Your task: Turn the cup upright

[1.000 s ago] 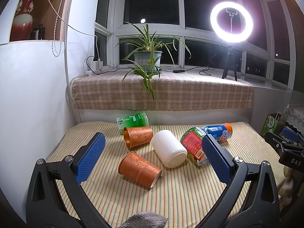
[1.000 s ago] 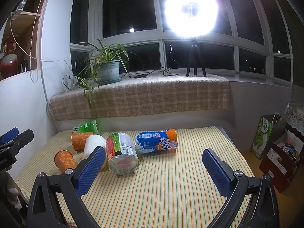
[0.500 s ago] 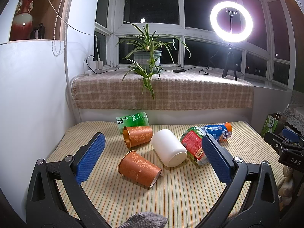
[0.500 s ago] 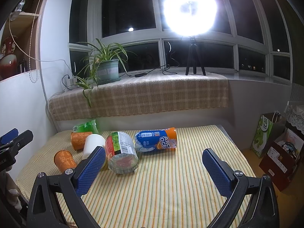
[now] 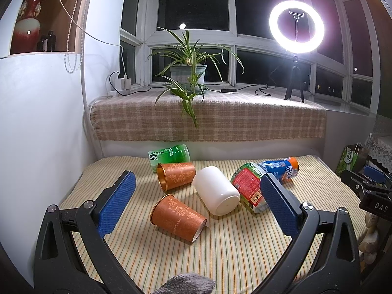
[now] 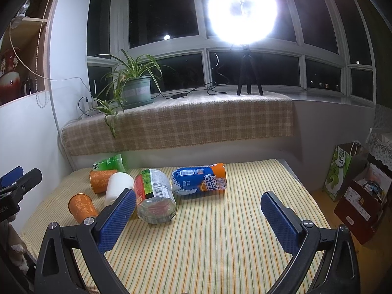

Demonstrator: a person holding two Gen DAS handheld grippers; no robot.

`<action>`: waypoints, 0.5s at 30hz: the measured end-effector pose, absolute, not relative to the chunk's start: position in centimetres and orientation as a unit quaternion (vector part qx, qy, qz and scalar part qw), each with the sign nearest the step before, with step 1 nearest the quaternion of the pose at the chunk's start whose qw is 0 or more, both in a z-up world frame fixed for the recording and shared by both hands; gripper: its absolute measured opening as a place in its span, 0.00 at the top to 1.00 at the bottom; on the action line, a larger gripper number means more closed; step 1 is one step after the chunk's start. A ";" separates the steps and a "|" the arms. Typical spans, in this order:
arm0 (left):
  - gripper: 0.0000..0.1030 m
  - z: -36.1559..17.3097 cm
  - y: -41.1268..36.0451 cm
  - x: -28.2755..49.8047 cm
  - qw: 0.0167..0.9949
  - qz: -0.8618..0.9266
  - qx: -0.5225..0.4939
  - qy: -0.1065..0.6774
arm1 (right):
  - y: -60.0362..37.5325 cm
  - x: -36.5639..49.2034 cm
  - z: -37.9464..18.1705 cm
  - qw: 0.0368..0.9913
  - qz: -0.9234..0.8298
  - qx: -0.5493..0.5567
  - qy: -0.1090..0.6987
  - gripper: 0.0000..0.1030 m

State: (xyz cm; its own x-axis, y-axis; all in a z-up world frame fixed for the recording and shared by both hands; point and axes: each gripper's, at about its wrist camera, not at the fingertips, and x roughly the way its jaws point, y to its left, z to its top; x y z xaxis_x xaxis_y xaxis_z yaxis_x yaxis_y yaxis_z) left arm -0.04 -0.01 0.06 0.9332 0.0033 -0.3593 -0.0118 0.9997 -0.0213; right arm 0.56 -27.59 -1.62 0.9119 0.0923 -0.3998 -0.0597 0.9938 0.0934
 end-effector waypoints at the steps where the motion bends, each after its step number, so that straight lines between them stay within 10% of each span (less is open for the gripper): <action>1: 0.00 0.1 0.0 -0.1 0.983 0.004 -0.011 0.183 | -27.6 0.6 -1.6 0.977 0.039 0.039 0.206 0.00; 15: 0.00 -0.2 -1.3 0.6 0.982 -0.010 -0.003 0.187 | -28.2 0.8 -1.9 0.976 0.036 0.045 0.212 0.00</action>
